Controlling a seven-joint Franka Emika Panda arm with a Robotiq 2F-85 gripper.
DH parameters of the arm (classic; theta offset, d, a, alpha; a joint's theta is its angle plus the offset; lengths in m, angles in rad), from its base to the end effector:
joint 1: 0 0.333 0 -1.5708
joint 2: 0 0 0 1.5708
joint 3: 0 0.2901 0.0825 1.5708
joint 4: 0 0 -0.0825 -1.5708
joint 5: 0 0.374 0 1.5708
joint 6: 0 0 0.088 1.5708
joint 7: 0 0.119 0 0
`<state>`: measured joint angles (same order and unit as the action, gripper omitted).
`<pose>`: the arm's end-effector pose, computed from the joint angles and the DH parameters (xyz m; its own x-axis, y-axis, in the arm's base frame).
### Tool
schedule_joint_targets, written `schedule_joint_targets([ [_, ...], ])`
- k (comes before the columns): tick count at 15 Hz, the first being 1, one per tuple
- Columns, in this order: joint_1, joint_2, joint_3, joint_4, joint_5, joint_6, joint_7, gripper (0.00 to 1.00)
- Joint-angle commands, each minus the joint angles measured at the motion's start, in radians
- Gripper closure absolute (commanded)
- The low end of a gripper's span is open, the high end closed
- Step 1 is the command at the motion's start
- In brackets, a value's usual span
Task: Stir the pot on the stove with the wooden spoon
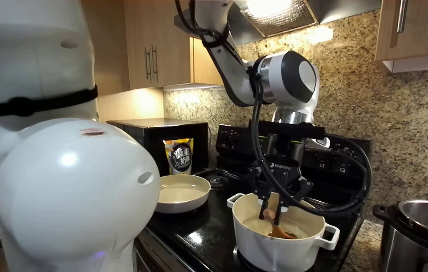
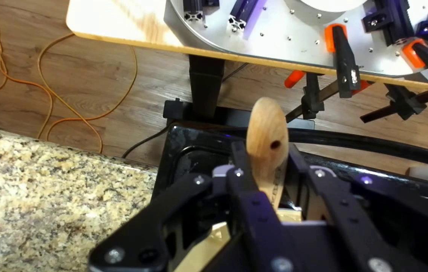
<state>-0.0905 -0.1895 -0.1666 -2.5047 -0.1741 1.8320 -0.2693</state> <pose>0.3649 -0.1100 0.2940 0.8728 0.1041 -0.4769 0.1013 -0.9944 -0.0317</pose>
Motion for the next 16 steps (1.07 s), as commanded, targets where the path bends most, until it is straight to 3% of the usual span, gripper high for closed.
schedule_joint_targets([
  [1, -0.028, 0.038, 0.003, 0.063, -0.038, -0.068, 0.051, 0.93],
  [16, 0.013, 0.131, 0.068, 0.127, -0.014, -0.01, 0.06, 0.93],
])
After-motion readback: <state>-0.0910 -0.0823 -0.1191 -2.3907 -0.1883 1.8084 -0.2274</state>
